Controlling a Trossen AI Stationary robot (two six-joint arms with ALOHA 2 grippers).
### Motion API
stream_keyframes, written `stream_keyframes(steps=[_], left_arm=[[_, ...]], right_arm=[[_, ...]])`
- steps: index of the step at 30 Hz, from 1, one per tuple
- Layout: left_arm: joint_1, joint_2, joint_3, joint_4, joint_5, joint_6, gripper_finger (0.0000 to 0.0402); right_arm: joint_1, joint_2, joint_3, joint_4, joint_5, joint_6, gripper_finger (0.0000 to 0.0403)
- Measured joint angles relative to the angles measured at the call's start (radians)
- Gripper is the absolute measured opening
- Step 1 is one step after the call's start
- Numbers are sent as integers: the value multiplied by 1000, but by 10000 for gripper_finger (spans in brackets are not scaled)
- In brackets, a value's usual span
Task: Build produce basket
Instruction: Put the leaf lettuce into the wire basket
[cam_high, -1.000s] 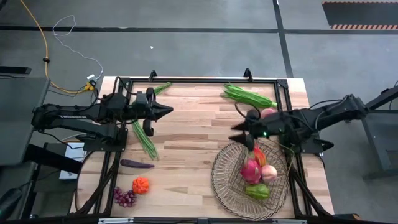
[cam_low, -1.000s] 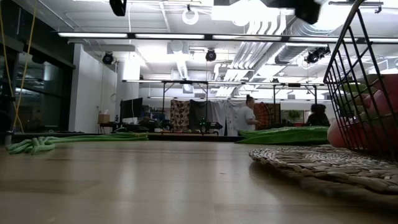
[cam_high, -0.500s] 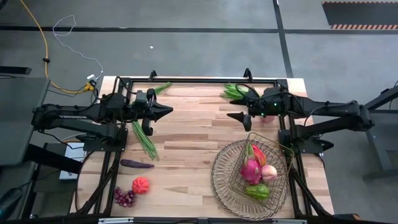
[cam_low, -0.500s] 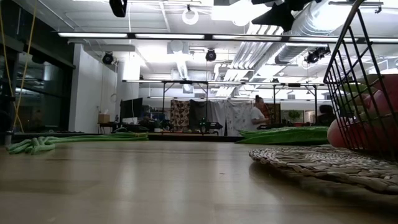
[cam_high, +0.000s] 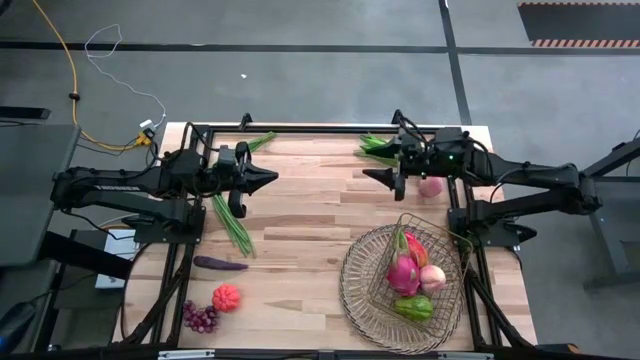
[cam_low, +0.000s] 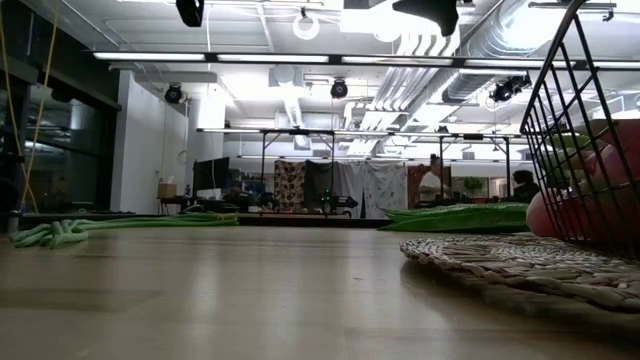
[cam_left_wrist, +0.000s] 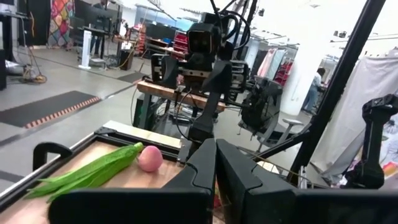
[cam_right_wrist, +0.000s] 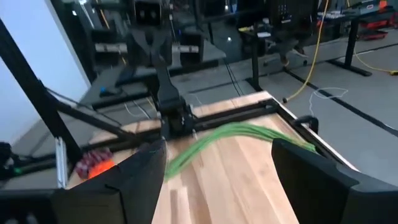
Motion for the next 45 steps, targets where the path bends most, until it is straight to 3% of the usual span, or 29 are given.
stream_keyframes(steps=[16,20,24,28,33,36,39,45], left_arm=[[0,0,0,-12,38,26,0],[0,0,0,-12,37,12,0],[0,0,0,-4,30,3,0],[0,0,0,-4,26,2,0],[0,0,0,-4,23,2,0],[0,0,0,-5,21,2,1],[0,0,0,-5,-9,2,0],[0,0,0,-7,-38,2,1]], right_arm=[[0,0,0,6,58,125,282],[1,0,0,-45,152,171,282],[-66,12,57,-368,339,335,279],[-234,75,129,-794,339,412,269],[-438,204,128,-1061,293,266,262],[-530,284,124,-1071,329,161,262],[-594,364,124,-1045,295,75,261],[-639,517,123,-1035,262,-46,261]])
